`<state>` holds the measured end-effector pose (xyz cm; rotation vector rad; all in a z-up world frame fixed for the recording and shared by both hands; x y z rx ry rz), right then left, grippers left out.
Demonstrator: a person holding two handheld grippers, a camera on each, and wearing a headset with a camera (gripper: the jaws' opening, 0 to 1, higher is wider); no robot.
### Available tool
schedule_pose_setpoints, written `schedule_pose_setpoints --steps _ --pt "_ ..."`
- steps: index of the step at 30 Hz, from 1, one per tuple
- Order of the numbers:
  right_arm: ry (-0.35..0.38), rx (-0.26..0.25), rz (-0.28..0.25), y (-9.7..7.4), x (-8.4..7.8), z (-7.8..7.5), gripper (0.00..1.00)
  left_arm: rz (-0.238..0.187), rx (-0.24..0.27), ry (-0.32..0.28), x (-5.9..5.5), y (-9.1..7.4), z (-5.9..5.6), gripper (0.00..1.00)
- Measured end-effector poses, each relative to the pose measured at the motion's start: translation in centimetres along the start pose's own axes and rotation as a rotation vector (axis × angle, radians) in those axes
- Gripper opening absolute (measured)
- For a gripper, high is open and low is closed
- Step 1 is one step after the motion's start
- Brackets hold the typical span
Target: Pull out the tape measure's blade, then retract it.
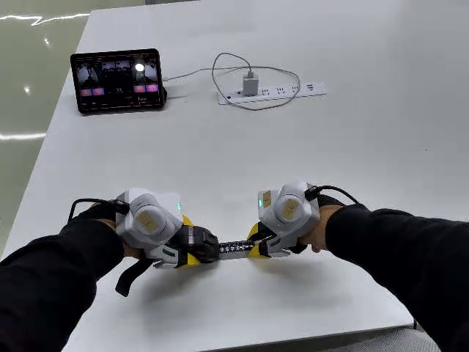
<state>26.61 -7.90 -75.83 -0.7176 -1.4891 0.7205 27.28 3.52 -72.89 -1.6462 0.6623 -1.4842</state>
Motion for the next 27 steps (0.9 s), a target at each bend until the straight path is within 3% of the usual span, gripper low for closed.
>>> schedule_pose_setpoints --steps 27 --pt "0.008 0.006 0.016 -1.1 -1.1 0.1 0.10 -0.006 0.003 -0.004 0.0 0.0 0.0 0.32"
Point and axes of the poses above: the centre of the closed fingertips' face, and the gripper's own axes: y roughly forward along the fingers, z roughly to its left, x roughly out of its top, the point moved 3 cm from there along -y, roughly backward along the fingers, and after that the axes turned 6 degrees about -y, right-handed, at the moved point
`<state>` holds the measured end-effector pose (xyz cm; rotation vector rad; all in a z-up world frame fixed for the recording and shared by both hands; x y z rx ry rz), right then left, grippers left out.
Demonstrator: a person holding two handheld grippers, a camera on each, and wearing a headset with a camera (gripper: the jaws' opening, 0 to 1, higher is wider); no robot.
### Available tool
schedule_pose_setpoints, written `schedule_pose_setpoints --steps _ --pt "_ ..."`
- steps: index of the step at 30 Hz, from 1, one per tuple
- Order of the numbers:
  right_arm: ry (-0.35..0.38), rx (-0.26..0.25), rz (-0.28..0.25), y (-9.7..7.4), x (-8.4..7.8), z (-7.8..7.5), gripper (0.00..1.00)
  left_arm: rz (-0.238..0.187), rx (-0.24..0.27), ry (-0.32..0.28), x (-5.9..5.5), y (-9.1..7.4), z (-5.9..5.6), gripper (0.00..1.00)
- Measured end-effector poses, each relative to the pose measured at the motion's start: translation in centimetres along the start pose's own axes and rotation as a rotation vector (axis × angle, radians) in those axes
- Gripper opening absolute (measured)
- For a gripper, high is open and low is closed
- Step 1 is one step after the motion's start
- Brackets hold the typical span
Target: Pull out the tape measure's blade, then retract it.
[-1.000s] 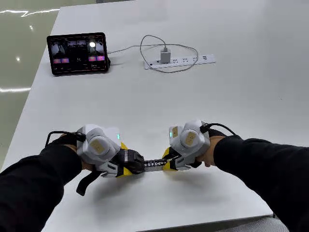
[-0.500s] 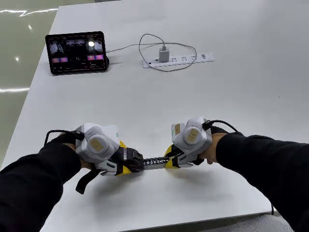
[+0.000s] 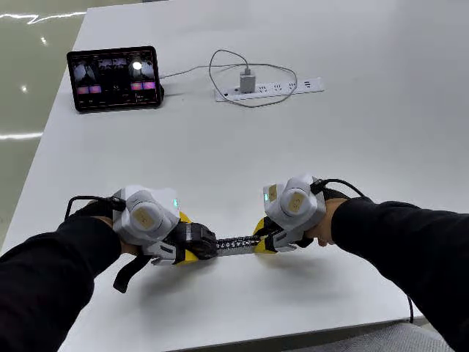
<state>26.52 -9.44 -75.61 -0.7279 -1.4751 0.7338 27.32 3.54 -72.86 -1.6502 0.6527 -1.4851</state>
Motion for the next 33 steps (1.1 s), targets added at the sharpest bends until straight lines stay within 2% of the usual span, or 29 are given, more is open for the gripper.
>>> schedule_pose_setpoints --steps 33 --pt "0.020 0.007 0.016 -1.1 -1.5 -0.1 0.10 -0.002 0.002 0.002 0.0 0.0 0.0 0.32"
Point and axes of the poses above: the centre of the closed fingertips' face, and the gripper's own axes: y roughly forward along the fingers, z roughly to its left, x roughly out of its top, the point moved 3 cm from there along -y, roughly backward along the fingers, and after that the axes turned 6 degrees about -y, right-handed, at the moved point
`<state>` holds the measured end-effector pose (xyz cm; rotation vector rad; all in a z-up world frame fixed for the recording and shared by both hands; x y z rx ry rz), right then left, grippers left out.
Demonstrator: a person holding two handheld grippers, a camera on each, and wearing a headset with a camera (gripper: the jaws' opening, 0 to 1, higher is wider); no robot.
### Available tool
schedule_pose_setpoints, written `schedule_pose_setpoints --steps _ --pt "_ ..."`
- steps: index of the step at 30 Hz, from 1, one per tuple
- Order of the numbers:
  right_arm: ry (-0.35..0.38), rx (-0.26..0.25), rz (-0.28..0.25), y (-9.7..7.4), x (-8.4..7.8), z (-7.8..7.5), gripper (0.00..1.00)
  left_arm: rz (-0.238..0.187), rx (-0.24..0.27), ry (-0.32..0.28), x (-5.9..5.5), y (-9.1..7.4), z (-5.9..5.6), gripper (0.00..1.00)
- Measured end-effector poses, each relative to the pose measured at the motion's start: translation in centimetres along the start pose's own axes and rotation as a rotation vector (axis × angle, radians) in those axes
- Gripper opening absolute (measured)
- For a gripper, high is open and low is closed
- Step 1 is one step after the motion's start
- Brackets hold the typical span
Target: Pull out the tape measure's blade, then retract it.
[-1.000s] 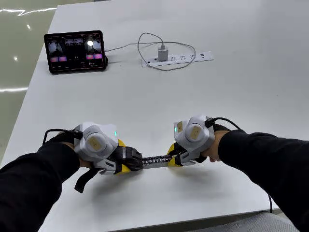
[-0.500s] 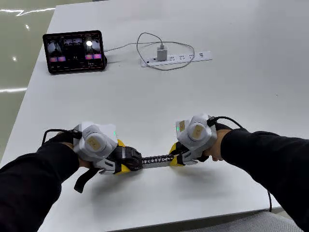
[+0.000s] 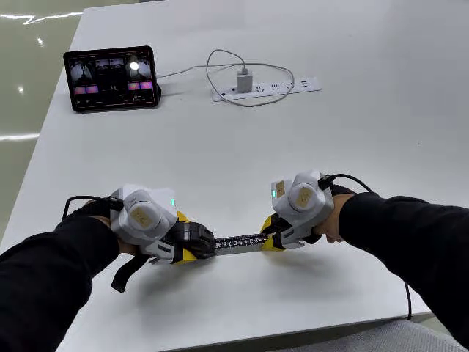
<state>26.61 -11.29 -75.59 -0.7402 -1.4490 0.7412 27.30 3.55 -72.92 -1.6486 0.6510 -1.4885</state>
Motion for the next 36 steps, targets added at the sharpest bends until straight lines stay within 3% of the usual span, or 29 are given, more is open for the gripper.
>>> schedule_pose_setpoints --steps 36 --pt "0.020 -0.001 0.013 -1.5 -1.7 -0.1 0.10 -0.003 -0.001 0.004 0.0 0.1 0.0 0.32"
Point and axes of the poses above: the centre of the closed fingertips' face, and the gripper's own axes: y roughly forward along the fingers, z roughly to its left, x roughly out of its top, the point moved 3 cm from there along -y, roughly backward along the fingers, and after that the axes turned 6 degrees about -y, right-handed, at the moved point
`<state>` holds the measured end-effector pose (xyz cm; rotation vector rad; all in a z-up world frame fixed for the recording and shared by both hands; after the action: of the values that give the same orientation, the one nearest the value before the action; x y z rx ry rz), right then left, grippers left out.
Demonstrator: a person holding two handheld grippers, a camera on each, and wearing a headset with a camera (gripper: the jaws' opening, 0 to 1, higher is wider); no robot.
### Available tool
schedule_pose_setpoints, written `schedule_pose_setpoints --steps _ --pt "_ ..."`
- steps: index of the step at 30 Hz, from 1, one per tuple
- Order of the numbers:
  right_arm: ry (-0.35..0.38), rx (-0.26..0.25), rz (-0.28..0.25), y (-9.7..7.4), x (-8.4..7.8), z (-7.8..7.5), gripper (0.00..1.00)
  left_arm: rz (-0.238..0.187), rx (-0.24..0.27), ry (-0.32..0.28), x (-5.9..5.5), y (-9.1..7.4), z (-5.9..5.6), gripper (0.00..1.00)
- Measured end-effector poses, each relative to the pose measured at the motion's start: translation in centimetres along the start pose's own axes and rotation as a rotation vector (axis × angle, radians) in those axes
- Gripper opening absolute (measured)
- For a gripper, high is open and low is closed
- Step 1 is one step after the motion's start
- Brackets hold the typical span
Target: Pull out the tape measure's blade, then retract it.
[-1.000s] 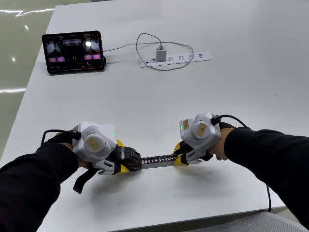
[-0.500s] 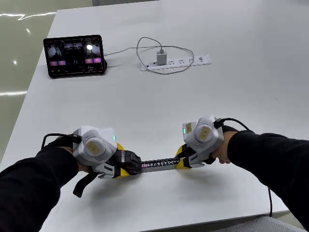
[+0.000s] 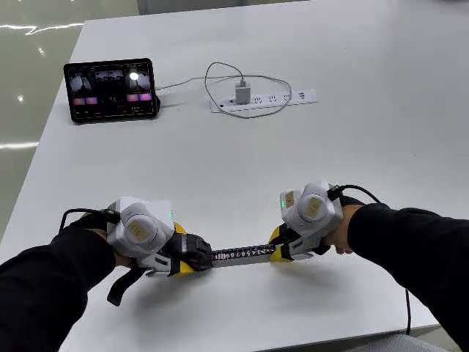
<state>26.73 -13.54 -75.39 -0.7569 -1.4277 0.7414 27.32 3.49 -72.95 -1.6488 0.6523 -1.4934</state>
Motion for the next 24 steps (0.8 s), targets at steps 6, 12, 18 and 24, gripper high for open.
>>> schedule_pose_setpoints --steps 6,12,18,24 --pt "0.005 -0.004 0.005 -0.2 -0.5 0.1 0.10 0.000 0.002 -0.003 0.0 0.0 0.0 0.32" --pt "0.006 -0.005 0.009 -0.5 -0.9 0.0 0.10 0.013 -0.010 -0.002 -0.1 0.0 0.0 0.32" --pt "0.012 -0.009 0.016 -0.9 -1.5 0.0 0.10 0.013 -0.014 0.005 0.0 0.0 0.0 0.32" --pt "0.017 -0.010 0.012 -0.9 -1.7 0.0 0.10 0.011 -0.012 0.006 0.0 0.0 0.0 0.32"
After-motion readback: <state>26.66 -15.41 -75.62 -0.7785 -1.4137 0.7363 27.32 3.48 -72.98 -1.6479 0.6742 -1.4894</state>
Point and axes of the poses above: the centre of the closed fingertips' face, and the gripper's own axes: y roughly forward along the fingers, z roughly to its left, x roughly out of its top, the point moved 3 cm from there along -y, roughly backward along the fingers, and after that the axes turned 6 degrees about -y, right-handed, at the moved point
